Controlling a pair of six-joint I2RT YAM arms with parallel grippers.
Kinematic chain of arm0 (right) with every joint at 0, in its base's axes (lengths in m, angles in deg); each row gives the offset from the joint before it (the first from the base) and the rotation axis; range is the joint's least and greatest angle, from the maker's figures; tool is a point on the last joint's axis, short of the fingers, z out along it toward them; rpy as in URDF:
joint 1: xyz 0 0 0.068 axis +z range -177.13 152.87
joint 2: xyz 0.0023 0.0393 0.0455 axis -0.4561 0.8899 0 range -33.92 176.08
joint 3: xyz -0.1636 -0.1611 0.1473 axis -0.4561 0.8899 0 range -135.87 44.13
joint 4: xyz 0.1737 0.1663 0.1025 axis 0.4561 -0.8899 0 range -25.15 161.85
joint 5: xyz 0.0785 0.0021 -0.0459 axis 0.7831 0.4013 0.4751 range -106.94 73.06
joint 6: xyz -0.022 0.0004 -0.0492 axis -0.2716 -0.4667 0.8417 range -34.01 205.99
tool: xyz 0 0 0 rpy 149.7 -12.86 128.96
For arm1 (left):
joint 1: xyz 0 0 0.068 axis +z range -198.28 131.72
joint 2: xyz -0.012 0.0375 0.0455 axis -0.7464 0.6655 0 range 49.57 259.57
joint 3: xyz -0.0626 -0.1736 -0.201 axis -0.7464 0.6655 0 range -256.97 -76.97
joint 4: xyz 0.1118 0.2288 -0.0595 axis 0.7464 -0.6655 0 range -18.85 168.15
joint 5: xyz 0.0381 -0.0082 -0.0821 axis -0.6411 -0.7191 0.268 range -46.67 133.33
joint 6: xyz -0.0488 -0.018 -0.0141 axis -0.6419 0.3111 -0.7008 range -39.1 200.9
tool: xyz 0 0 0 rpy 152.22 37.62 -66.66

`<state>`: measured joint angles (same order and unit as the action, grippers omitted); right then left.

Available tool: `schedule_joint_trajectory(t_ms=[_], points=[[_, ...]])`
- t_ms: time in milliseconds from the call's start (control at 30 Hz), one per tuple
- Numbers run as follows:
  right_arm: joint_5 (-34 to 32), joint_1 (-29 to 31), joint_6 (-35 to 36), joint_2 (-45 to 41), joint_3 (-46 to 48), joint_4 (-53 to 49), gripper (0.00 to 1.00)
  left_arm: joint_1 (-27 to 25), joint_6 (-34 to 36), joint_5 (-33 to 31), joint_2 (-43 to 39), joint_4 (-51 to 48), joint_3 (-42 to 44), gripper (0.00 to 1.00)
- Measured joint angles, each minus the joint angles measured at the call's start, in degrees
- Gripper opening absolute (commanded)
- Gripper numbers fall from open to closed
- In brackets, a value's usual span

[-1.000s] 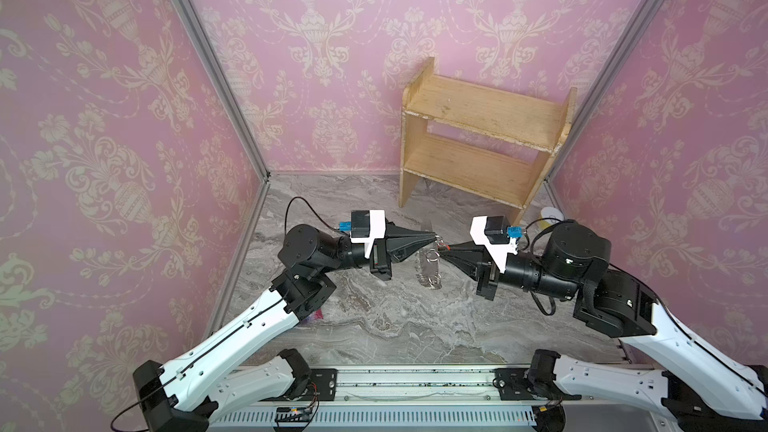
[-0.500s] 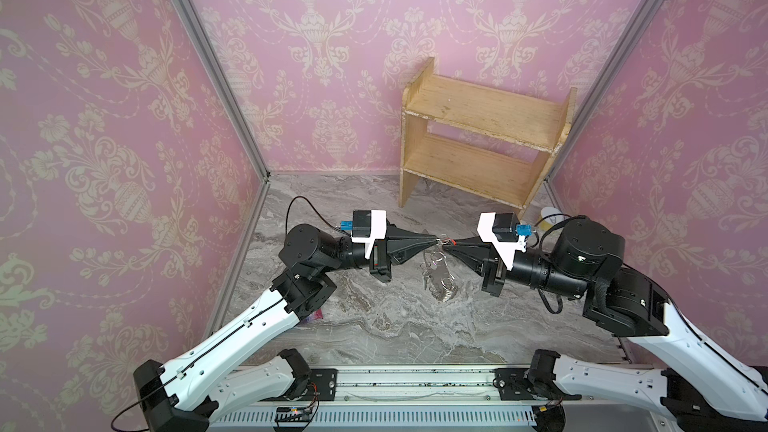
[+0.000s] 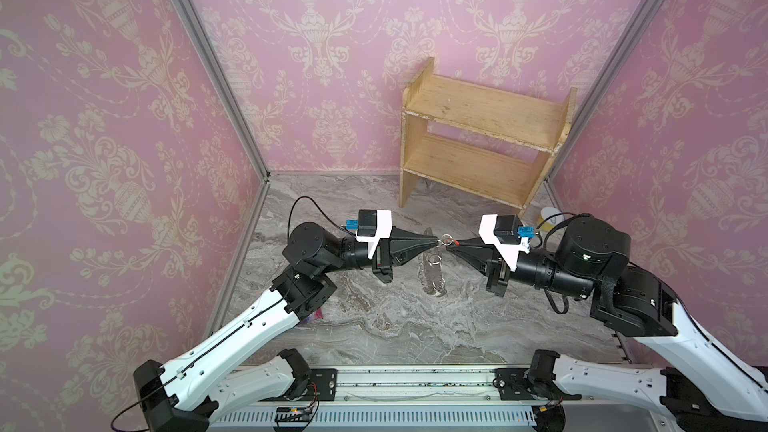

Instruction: Put the keys on the keyring

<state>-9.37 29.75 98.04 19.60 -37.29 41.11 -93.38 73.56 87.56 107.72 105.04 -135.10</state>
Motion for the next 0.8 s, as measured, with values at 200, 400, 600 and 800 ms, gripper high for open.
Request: schedule_joint_trajectory(t_ms=[200,400,600,800], points=[[-3.37,1.05,2.25,2.95,-4.39,-4.85,0.0,0.0,0.92,-0.81,-0.11,-1.62,0.0,0.0],[-8.11,2.56,4.35,5.22,-6.88,-9.05,0.0,0.33,1.84,-1.49,-1.09,-3.04,0.0,0.0],[-11.06,3.96,6.05,6.69,-9.57,-11.96,0.0,0.33,3.04,-2.82,-2.6,-4.79,0.0,0.0],[-12.94,4.79,7.72,7.93,-11.65,-13.38,0.0,0.33,4.52,-4.09,-3.02,-6.69,0.11,0.01]])
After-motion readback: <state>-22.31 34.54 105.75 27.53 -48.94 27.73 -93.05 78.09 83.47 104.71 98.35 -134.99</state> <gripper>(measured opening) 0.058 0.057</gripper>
